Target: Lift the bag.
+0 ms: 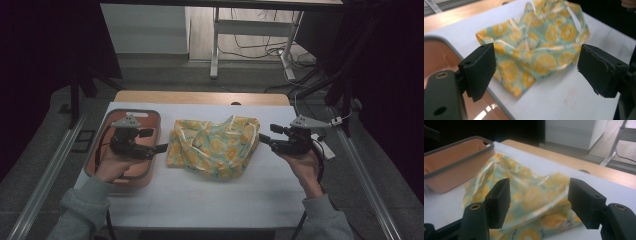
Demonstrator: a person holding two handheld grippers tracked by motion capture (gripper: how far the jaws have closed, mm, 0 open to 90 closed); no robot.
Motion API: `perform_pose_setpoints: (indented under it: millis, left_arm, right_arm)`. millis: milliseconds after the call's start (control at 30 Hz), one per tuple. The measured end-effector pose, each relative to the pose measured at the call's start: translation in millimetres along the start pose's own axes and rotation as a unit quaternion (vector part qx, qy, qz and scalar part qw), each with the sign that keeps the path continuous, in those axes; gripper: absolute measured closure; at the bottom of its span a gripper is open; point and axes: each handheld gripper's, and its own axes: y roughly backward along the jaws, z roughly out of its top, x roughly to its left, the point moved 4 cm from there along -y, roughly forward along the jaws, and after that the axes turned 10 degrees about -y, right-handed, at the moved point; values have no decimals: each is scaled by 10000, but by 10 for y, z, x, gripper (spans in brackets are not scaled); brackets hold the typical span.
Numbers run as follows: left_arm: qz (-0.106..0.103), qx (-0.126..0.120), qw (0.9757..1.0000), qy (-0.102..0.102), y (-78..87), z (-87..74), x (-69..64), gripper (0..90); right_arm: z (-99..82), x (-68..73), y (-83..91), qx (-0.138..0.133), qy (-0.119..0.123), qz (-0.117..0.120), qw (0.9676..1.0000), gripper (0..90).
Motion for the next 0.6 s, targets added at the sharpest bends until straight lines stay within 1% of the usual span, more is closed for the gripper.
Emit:
perform_pose_setpoints:
  millis: [100, 167, 233, 300, 400, 467, 533, 600]
  left_arm:
    - [2, 70, 10000, 36, 28, -155, -57, 175]
    - [18, 128, 9999, 67, 44, -260, -92, 177]
    - [7, 154, 9999, 71, 66, -351, -122, 180]
    - [17, 153, 9999, 79, 88, -422, -140, 183]
    - [26, 191, 9997, 122, 93, -506, -140, 188]
    - [88, 265, 9995, 127, 72, -552, -137, 188]
    - [81, 308, 9994, 110, 60, -570, -143, 189]
    - [92, 307, 9995, 81, 49, -570, -147, 192]
  right_arm:
    - [-145, 70, 43, 70, 117, 116, 9998, 342]
    - [-253, 118, 60, 180, 224, 153, 9995, 342]
    - [-361, 153, 82, 295, 372, 103, 9988, 342]
    - [-469, 169, 112, 334, 438, 106, 9984, 342]
    - [-623, 142, 154, 384, 519, 17, 9979, 342]
    - [-704, 100, 169, 413, 464, -4, 9981, 342]
    - [-764, 61, 181, 455, 392, -53, 9982, 343]
    - [-799, 44, 191, 473, 440, -126, 9978, 344]
